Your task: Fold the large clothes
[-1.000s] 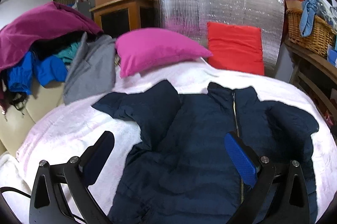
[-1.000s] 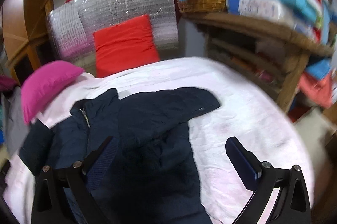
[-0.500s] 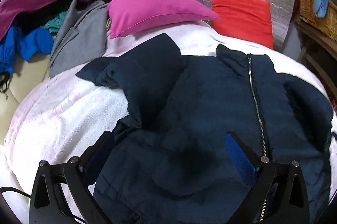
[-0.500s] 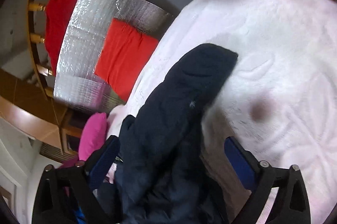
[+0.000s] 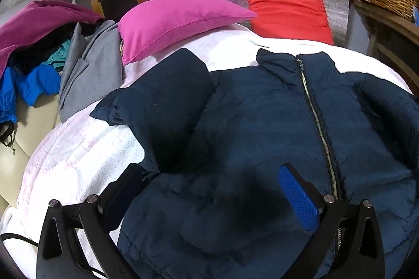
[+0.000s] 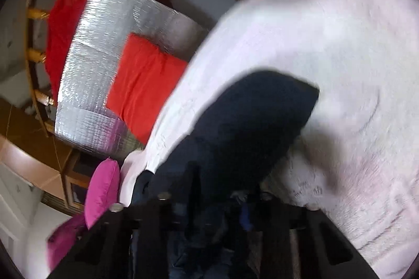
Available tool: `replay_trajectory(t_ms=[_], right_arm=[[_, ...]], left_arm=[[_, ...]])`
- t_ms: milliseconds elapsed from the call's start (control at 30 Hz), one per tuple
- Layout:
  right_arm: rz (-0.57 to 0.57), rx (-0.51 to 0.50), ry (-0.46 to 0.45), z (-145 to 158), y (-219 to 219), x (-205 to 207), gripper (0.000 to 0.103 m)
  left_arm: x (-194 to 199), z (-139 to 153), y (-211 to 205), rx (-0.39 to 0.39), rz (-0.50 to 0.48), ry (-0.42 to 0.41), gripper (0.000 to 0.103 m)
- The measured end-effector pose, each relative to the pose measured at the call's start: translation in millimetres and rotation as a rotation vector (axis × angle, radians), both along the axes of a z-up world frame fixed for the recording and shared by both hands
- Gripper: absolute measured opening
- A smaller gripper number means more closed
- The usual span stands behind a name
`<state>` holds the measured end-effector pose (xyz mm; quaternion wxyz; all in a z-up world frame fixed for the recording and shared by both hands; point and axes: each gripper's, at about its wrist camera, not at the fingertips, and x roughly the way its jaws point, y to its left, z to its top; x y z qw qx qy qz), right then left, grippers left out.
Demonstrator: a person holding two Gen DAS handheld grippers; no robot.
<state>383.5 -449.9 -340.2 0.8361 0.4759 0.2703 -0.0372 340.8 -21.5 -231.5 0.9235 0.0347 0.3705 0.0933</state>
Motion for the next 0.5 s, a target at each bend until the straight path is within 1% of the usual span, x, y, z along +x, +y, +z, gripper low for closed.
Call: replay_trajectory(t_ms=[67,133,233,300,367,500], right_arm=[[0.008,-0.073,-0.050,22.2,10.4,-4.7,0.027],[0.033,-0.117,-0.099,42.7,24.5,-10.7,0.027],[0.107,-0.174,-0.181,72.6,56.4,-19.5,0.027],[0.186,-0.166,-0.240,87.4,83.9,-25.1,0.027],[0.264,-0.142,-0.282,93.8,111.9,-27.1,0.027],[0.427,-0.107,-0.320,97.2,175.1,-27.2,0.027]], left_arm=[[-0.2,3.9,5.8,-0.019,0.018,-0.010,0.103],[-1.2,7.0,11.3,-0.032,0.035,-0.020,0.103],[-3.2,12.0,20.5,-0.040,0.067,-0.036,0.103],[-5.2,14.8,27.3,-0.048,0.088,-0.046,0.103],[-8.5,17.9,36.4,-0.067,0.111,-0.054,0.103],[-15.4,23.7,54.2,-0.086,0.158,-0.076,0.103]])
